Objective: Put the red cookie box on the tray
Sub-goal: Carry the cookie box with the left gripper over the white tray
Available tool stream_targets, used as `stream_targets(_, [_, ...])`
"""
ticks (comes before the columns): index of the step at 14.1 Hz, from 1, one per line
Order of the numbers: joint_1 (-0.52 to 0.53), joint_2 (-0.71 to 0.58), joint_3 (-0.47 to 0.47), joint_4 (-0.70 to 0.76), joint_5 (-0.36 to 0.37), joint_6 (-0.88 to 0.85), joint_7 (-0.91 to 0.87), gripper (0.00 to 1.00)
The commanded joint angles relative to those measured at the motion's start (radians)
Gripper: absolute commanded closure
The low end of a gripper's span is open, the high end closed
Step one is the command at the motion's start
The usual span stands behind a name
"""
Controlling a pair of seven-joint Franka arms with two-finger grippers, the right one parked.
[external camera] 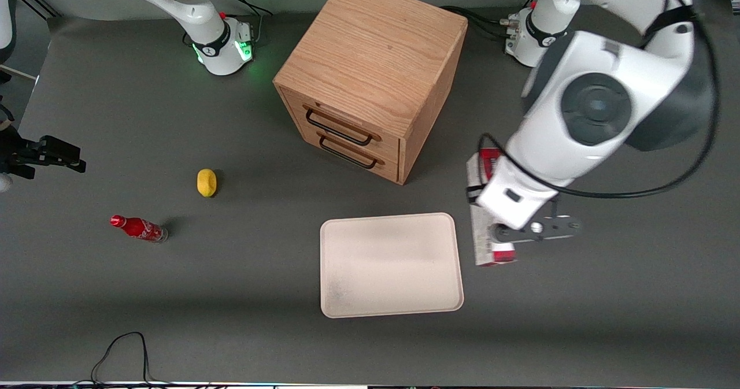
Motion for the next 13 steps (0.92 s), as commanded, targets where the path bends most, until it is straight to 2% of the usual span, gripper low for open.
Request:
stream_targets(1, [-0.04, 0.023, 0.019, -0.006, 0.016, 0.059, -0.076, 1.0])
stream_targets(4, [-0.039, 0.063, 0.021, -0.046, 0.025, 0.088, -0.062, 1.0])
stream_targets(6, [-0.04, 0.067, 0.021, -0.164, 0.057, 0.248, -0.071, 1.0])
stream_targets(9, [-0.04, 0.08, 0.021, -0.308, 0.062, 0.455, -0.074, 1.0])
stream_targets(13, [-0.04, 0.161, 0.022, -0.359, 0.102, 0.577, -0.077, 1.0])
